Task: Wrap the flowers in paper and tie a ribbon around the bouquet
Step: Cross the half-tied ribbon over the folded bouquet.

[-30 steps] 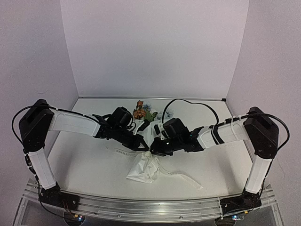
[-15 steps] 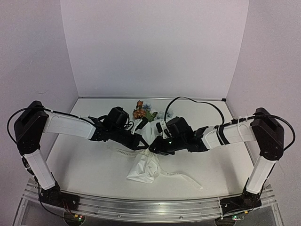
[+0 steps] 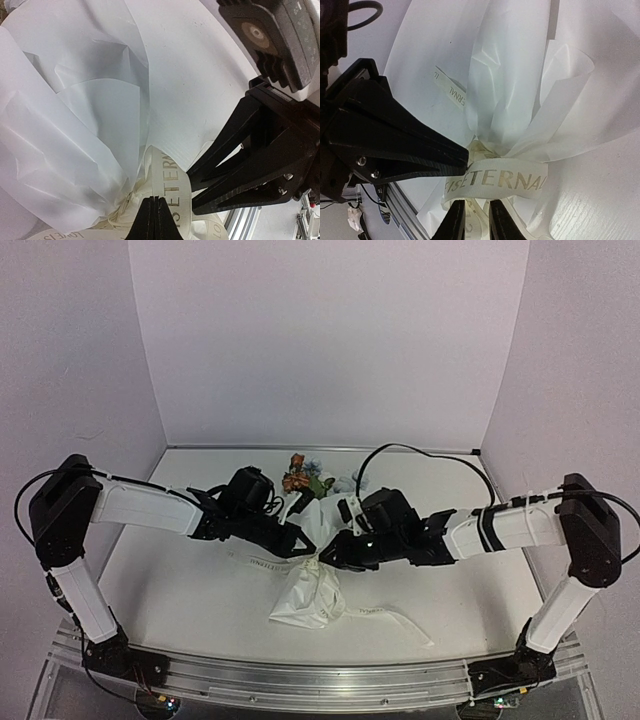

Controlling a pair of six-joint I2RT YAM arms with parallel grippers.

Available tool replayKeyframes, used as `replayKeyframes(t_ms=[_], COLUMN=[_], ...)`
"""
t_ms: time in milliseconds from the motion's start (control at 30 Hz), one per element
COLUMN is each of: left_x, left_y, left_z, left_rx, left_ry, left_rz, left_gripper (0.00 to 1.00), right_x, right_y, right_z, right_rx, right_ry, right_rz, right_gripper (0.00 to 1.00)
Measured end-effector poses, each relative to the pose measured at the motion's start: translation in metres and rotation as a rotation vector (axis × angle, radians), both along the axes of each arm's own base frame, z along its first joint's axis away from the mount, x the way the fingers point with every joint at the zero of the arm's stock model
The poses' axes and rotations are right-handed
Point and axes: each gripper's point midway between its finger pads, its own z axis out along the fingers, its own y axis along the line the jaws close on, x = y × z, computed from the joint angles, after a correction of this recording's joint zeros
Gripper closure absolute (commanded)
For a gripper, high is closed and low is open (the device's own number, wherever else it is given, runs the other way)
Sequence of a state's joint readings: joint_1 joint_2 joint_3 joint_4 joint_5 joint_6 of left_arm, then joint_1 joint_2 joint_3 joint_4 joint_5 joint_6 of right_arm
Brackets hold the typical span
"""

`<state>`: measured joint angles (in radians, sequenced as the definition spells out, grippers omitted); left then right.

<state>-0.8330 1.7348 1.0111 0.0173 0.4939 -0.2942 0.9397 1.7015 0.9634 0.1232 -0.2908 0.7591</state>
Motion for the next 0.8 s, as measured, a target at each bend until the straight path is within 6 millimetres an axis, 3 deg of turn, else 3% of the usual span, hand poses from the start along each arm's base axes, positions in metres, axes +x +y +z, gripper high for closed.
replayKeyframes(t_ms=[200,467,633,800], left_x=[-0.001,-0.002,-0.002,-0.002], left_y=[0.001,0.002,0.002,0.002], left_z=[-0.002,-0.003,-0.003,-0.001], left_rx=[0.012,0.016,0.016,0.013], left_ry=[-0.012,-0.018,-0.018,-0.022], left_rz=[-0.015,-0.021,-0.021,-0.023], left_gripper=[1.0,1.0,1.0,1.0], right_x=[0.001,-0.004,0.001,0.009], right_y=[-0.011,-0.028,-0.024,-0.015], right_z=[0.006,-0.012,-0.004,0.003], right_rx=[-0.045,-0.19,-0.216,-0.22], right_ry=[-0.042,-0.098,-0.147,-0.178], right_rz=[-0.001,0.069,0.11,0.124], right_gripper=[0.82,0.73,0.66,0.68])
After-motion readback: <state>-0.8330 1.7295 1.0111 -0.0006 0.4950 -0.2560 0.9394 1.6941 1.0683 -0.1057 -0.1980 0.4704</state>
